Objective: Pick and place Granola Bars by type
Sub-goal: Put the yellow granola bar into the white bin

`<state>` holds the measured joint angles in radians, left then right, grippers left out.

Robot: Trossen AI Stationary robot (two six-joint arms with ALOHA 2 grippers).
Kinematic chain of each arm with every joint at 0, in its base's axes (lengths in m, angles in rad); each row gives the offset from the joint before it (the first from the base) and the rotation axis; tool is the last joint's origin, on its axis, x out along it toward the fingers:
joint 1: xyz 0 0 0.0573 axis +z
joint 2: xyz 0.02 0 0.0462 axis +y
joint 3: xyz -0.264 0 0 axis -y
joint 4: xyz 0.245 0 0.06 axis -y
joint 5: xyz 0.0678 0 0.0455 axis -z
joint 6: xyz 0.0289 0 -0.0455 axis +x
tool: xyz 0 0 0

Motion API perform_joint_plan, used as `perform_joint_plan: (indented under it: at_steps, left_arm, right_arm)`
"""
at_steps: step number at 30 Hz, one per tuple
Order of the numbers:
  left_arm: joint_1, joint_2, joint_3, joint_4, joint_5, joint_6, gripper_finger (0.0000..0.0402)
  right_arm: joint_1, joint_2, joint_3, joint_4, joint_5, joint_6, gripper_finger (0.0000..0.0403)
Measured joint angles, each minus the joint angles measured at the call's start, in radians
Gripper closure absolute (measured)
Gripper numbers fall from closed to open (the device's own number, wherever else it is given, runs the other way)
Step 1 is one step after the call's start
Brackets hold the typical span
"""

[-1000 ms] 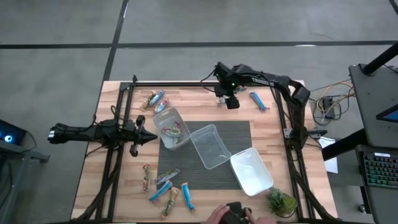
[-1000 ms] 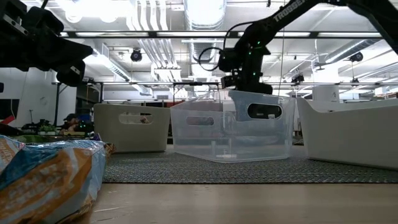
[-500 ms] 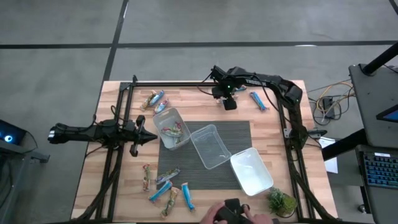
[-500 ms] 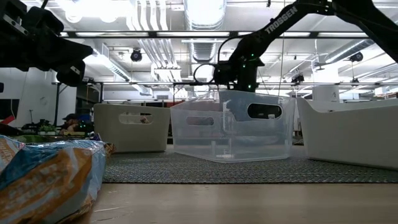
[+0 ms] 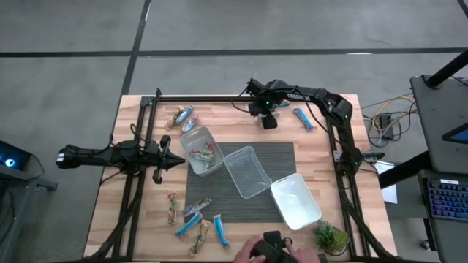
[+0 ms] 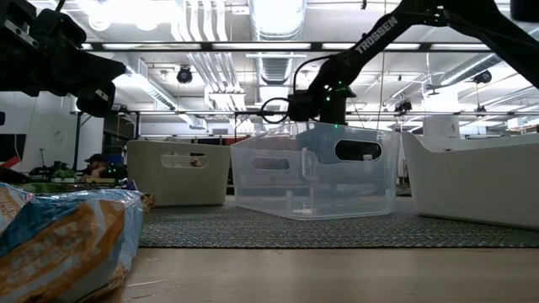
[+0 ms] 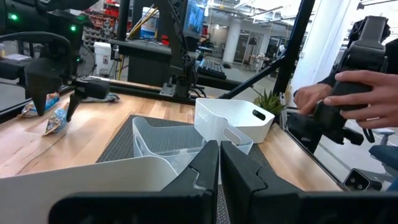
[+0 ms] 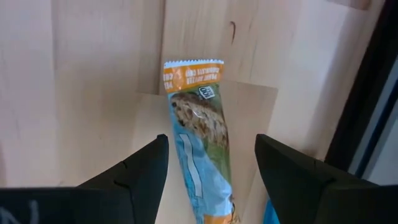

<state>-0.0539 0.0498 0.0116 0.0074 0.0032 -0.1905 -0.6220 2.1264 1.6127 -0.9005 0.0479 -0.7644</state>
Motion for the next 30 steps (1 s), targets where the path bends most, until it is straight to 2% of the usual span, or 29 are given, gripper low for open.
perform_joint_plan:
  at_steps: [16, 30]
  left_arm:
    - [0.000, 0.000, 0.000, 0.000, 0.000, 0.000, 0.0401]
    - [0.000, 0.000, 0.000, 0.000, 0.000, 0.000, 0.0401]
  right_arm:
    - [-0.003, 0.037, 0.000, 0.026, -0.003, 0.004, 0.0183]
    - [-0.005, 0.037, -0.010, 0.034, -0.003, 0.009, 0.0222]
